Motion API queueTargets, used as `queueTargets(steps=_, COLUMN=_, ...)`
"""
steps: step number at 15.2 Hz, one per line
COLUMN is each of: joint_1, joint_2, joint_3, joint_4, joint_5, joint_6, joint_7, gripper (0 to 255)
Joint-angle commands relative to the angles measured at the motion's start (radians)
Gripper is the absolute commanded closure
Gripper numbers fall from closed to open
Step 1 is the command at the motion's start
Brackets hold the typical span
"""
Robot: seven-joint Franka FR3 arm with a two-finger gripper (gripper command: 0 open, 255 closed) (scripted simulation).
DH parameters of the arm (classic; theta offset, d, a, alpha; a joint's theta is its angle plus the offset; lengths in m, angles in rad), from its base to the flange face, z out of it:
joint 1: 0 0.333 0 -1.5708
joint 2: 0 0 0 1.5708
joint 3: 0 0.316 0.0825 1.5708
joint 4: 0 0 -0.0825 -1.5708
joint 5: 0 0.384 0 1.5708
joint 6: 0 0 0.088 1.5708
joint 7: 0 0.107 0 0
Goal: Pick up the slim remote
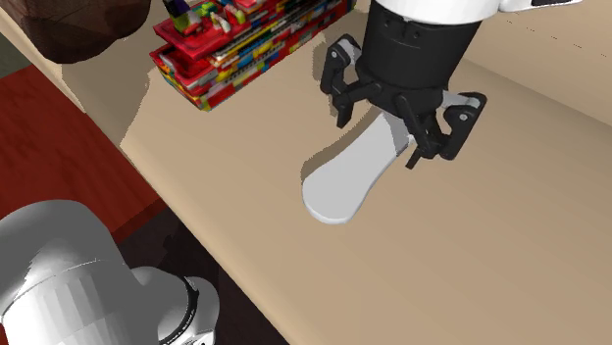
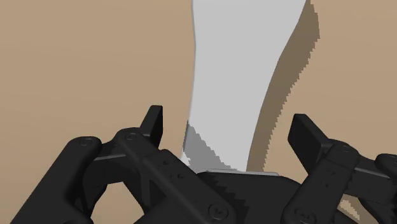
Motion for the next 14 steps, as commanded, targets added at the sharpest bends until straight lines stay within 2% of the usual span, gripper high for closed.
queueTargets(steps=1, joint_1=-0.002, joint_2=-0.002, joint_3=-0.004, joint_4=-0.030, joint_5=-0.003, joint_6=0.028, joint_7=-0.001, gripper=0)
queueTargets(steps=3, joint_1=-0.002, joint_2=-0.003, joint_3=-0.005, joint_4=-0.038, joint_5=-0.004, joint_6=0.036, joint_7=-0.001, gripper=0)
queueTargets(steps=4, joint_1=-0.002, joint_2=-0.001, joint_3=-0.005, joint_4=-0.036, joint_5=-0.004, joint_6=0.036, joint_7=-0.002, gripper=255)
queueTargets(steps=14, joint_1=-0.002, joint_2=-0.002, joint_3=-0.004, joint_4=-0.024, joint_5=-0.003, joint_6=0.023, joint_7=-0.001, gripper=255)
